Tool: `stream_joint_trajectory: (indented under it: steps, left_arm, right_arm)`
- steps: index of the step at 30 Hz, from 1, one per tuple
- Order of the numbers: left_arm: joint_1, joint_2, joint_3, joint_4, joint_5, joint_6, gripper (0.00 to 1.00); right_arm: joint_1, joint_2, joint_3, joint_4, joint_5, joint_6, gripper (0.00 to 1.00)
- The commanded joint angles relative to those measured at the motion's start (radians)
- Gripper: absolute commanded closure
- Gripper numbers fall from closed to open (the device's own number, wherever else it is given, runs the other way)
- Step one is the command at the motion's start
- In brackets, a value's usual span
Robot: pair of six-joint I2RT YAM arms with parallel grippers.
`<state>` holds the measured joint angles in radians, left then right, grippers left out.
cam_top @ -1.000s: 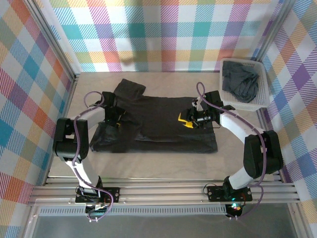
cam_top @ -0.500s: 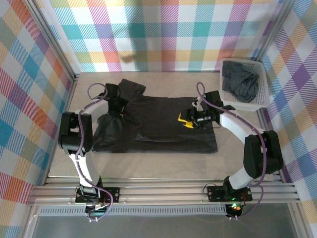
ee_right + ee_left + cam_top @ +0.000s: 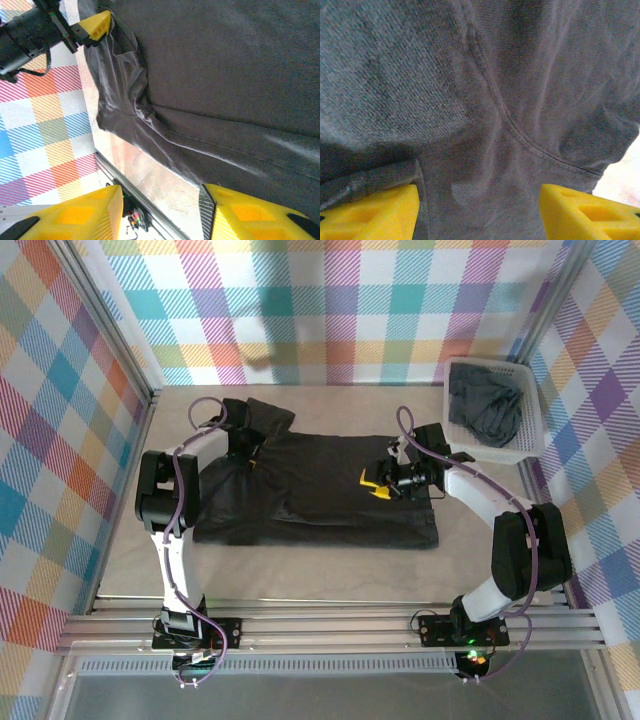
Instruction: Fold and stack the t-shirts
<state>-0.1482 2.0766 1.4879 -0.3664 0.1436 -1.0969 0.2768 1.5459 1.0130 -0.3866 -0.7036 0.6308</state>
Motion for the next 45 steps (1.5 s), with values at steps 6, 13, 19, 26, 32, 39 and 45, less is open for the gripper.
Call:
stream_joint_trajectory:
  steps: [6,13,19,26,32,39,45]
  left_arm:
    - [-0.002,-0.293,-0.134,-0.206,-0.115,0.102,0.45]
    - [0.007,-0.441,-0.416,-0.266,-0.073,0.085,0.62]
    - [0.063,-0.422,-0.538,-0.287,-0.082,0.081,0.75]
    - [0.125,-0.469,-0.642,-0.349,-0.153,0.09,0.76]
    - [0.164,-0.541,-0.702,-0.382,-0.188,0.105,0.75]
    - [0.267,-0.612,-0.721,-0.418,-0.198,0.156,0.65]
    - [0.24,-0.591,-0.43,-0.406,-0.236,0.205,0.44]
  right_arm:
    - [-0.056,-0.019,-0.013,-0.178,0.227,-0.042,0.65]
    - [-0.073,0.062,-0.011,-0.255,0.342,-0.068,0.78]
    - [-0.072,0.167,-0.004,-0.301,0.412,-0.089,0.88]
    - [-0.031,0.262,0.031,-0.408,0.473,-0.157,0.85]
    - [0.079,0.285,0.029,-0.455,0.451,-0.133,0.82]
    - [0.147,0.252,0.05,-0.474,0.422,-0.098,0.79]
    - [0.133,0.131,0.194,-0.438,0.514,-0.174,0.72]
